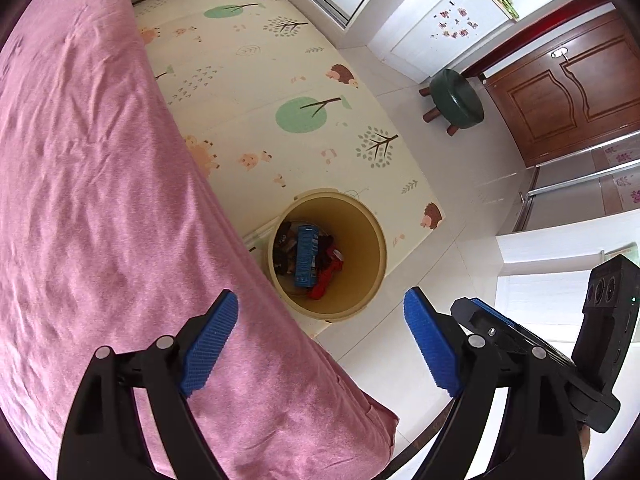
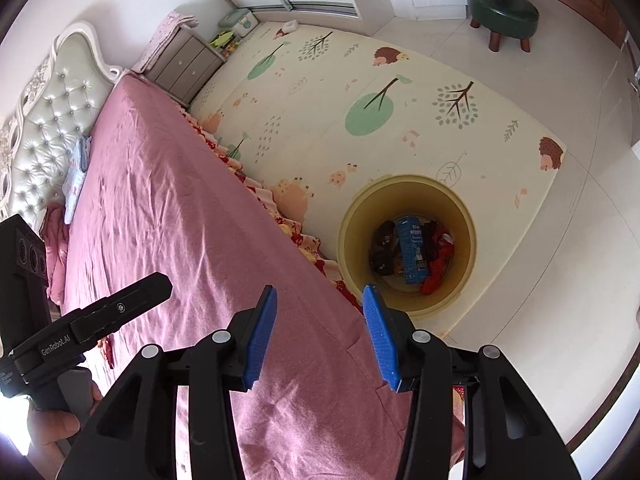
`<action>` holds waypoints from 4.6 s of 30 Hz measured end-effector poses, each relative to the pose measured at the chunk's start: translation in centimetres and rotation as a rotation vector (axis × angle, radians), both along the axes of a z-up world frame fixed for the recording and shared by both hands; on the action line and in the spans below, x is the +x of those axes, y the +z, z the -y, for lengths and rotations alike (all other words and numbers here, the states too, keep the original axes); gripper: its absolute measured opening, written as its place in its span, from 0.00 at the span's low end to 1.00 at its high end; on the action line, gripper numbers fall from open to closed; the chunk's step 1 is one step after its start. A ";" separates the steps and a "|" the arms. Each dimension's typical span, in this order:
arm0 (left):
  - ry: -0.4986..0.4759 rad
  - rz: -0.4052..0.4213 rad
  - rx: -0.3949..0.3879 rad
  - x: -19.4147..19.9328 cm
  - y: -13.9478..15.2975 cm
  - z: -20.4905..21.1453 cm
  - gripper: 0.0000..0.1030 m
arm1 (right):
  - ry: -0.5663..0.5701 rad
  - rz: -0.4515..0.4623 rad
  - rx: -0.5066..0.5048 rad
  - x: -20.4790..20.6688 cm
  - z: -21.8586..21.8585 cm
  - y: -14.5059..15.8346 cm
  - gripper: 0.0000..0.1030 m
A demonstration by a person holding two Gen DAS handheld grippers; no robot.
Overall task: Collect trash
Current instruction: 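Move both open grippers back to the red tube and gold box, then grasp the red tube with the left gripper while the right grasps the gold box, then carry the red tube and gold box in both grippers to the bin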
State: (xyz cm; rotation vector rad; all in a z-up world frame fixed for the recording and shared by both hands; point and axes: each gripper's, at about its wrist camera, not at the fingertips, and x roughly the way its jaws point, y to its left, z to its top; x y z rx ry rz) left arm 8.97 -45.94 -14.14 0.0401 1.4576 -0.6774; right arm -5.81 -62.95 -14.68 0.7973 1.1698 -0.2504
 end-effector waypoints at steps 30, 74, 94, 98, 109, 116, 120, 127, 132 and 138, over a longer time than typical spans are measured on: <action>0.968 -0.023 0.014 4.9 -1.0 -51.1 0.81 | 0.865 0.026 0.039 21.1 -44.4 1.5 0.44; 1.552 -0.281 0.050 10.0 -12.0 -62.3 0.39 | 1.552 0.162 -0.203 36.9 -67.7 -1.5 0.47; 1.382 -0.258 -0.023 6.6 -11.6 -63.2 0.39 | 1.829 0.105 -0.478 35.6 -74.7 -7.0 0.41; 1.304 -0.235 -0.037 7.0 -10.8 -61.7 0.39 | 1.654 0.083 -0.374 34.8 -70.8 -5.8 0.39; 1.047 -0.220 -0.006 3.3 -6.7 -54.5 0.39 | 1.303 -0.028 -0.107 25.2 -57.6 -2.1 0.39; 0.886 -0.204 0.023 -0.7 -4.0 -48.3 0.39 | 1.153 -0.031 -0.075 18.5 -50.0 1.2 0.39; 0.790 -0.192 0.036 -2.5 -2.8 -44.2 0.39 | 1.055 -0.027 -0.049 15.3 -45.4 2.3 0.39; 0.618 -0.168 0.043 -4.9 -0.8 -36.3 0.39 | 0.856 -0.019 -0.014 11.1 -36.6 3.0 0.39; 0.487 -0.163 0.056 -5.8 -0.3 -30.9 0.39 | 0.725 -0.010 -0.006 8.2 -29.9 3.1 0.39; 0.343 -0.163 0.073 -6.5 -0.2 -24.0 0.39 | 0.546 -0.009 0.025 5.4 -22.2 2.4 0.39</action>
